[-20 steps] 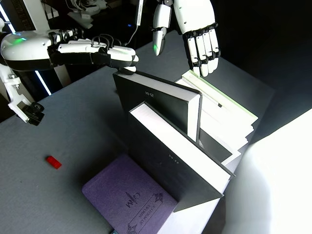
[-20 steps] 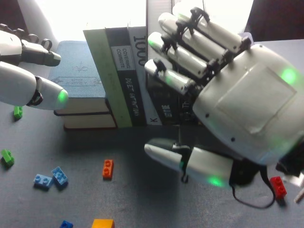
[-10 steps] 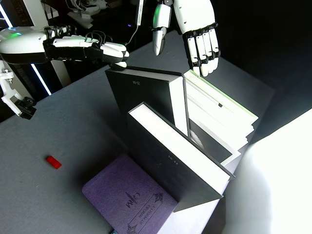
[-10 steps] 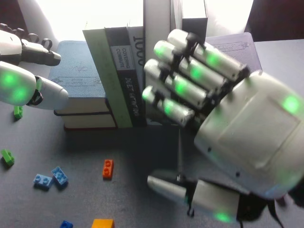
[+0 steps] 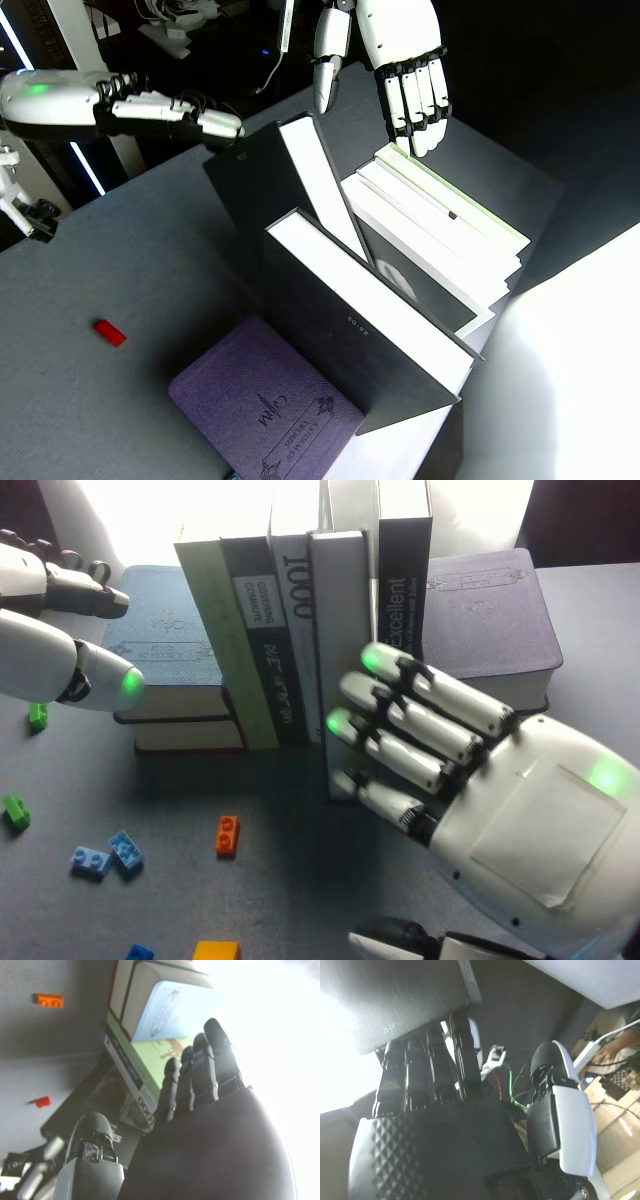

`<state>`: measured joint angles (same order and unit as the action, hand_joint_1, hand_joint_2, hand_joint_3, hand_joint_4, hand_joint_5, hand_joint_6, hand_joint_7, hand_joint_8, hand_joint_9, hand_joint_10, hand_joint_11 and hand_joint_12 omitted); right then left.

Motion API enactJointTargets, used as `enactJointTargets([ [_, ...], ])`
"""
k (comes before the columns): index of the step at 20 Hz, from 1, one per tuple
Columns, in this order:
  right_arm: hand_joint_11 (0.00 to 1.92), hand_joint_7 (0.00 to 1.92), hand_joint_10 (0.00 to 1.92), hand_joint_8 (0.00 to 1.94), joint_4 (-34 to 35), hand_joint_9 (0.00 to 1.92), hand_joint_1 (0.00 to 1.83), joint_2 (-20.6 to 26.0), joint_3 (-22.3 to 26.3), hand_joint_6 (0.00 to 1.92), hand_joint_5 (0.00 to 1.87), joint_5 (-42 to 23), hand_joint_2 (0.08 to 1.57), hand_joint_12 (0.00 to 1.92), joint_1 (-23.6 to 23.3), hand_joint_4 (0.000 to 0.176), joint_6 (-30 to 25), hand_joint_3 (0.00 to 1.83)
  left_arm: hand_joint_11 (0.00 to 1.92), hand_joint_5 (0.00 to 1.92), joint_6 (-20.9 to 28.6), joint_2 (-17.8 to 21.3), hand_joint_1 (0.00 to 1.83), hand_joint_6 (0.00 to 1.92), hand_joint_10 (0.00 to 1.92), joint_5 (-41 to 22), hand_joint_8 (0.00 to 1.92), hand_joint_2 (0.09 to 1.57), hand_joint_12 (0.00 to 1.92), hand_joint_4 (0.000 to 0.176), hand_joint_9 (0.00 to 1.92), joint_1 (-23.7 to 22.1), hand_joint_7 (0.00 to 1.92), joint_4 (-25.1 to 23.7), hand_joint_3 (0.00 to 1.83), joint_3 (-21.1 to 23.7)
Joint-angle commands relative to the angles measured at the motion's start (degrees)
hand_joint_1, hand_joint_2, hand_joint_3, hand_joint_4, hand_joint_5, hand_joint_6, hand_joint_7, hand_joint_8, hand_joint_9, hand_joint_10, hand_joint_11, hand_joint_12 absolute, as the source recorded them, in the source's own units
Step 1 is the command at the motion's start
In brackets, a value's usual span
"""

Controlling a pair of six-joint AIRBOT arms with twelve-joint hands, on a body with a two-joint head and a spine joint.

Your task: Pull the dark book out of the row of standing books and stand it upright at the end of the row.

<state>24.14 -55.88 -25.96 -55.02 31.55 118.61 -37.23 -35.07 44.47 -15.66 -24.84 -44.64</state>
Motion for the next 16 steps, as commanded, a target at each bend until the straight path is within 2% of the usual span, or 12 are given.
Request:
enactJointTargets([
  [1,0.00,0.21,0.00,0.00,-2.2,0.05,0.00,0.3,0.1,0.01,0.64,-4.7,1.16,0.12,0.0,0.000,0.0,0.00,0.00,0.07,0.0,0.4,0.00,0.01,0.00,-4.2,0.00,1.22,0.36,0.017,0.05,-0.7,0.04,-1.9,0.00,-0.3],
  [9,0.00,0.20,0.00,0.00,-2.1,0.03,0.00,0.2,-0.4,0.00,0.64,-3.1,1.16,0.08,2.2,0.000,-0.7,0.00,0.00,0.04,0.0,0.4,0.00,0.00,0.00,-4.2,0.00,1.21,0.39,0.017,0.05,-0.7,0.05,-1.9,0.00,-0.3],
  [12,0.00,0.21,0.00,0.00,-2.2,0.04,0.00,-0.1,-1.0,0.00,0.64,-3.1,1.16,0.11,3.0,0.000,-1.6,0.00,0.00,0.05,0.0,0.4,0.00,0.00,0.00,-4.2,0.00,1.22,0.40,0.016,0.07,-0.7,0.06,-1.9,0.00,-0.2],
  [14,0.00,0.24,0.01,0.01,-2.2,0.06,0.00,-0.5,-1.2,0.01,0.66,-2.7,1.16,0.21,3.7,0.000,-2.1,0.00,0.00,0.05,0.0,0.5,0.00,0.00,0.00,-4.2,0.00,1.22,0.40,0.014,0.07,-0.7,0.06,-1.9,0.00,-0.2],
  [16,0.00,0.24,0.00,0.00,-2.2,0.06,0.00,-0.9,-1.4,0.00,0.66,-2.4,1.16,0.16,4.2,0.000,-2.2,0.00,0.00,0.04,0.0,0.5,0.00,0.00,0.00,-4.2,0.00,1.22,0.37,0.014,0.05,-0.7,0.05,-1.9,0.00,-0.2],
])
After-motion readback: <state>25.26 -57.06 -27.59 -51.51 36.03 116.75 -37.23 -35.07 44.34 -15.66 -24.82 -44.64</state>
